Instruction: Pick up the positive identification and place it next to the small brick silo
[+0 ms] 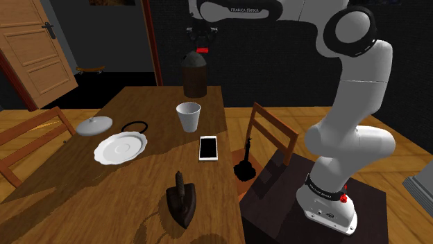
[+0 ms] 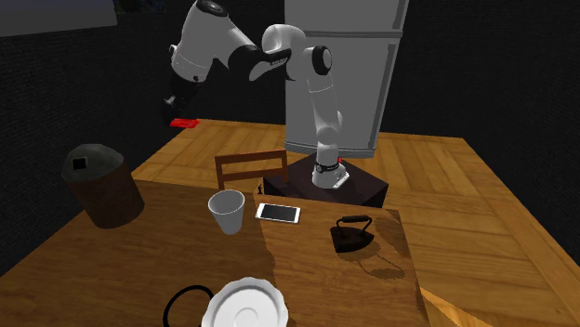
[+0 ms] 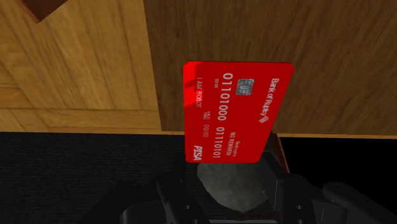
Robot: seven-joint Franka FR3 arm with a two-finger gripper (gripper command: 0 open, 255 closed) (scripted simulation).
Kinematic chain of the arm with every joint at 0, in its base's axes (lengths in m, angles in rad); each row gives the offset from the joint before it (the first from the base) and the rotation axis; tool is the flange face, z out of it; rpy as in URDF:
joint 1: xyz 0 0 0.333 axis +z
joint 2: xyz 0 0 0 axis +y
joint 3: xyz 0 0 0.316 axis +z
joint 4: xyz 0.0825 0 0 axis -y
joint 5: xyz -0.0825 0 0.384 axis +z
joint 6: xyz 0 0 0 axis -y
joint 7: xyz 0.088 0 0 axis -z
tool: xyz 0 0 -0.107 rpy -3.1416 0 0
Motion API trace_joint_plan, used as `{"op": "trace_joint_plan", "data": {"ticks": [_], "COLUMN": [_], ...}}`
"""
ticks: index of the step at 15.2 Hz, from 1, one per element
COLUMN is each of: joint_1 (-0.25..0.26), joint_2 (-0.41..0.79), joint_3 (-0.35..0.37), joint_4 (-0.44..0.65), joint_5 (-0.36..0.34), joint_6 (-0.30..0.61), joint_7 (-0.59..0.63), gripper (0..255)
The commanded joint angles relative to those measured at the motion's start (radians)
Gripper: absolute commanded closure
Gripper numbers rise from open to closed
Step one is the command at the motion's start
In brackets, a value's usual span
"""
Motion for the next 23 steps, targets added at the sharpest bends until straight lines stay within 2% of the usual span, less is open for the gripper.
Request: {"op": "trace_joint_plan", "data": {"ticks": [1,5,14,23], "joint_1": [0.035,0.110,0.004,-0.054], "joint_2": [0.051,0.156,0.124,0.114], "joint_3": [-0.036,-0.107,-0.080,-0.075], "joint_4": [0.056,0.187,0.007,-0.130], "joint_5": [-0.040,-0.113,-0.093,-0.105], "joint_6": [-0.011,-0.029,0.095,0.201], "joint_7": [-0.033,-0.102,-0.039,0.023], "gripper": [255,255,255,255]}}
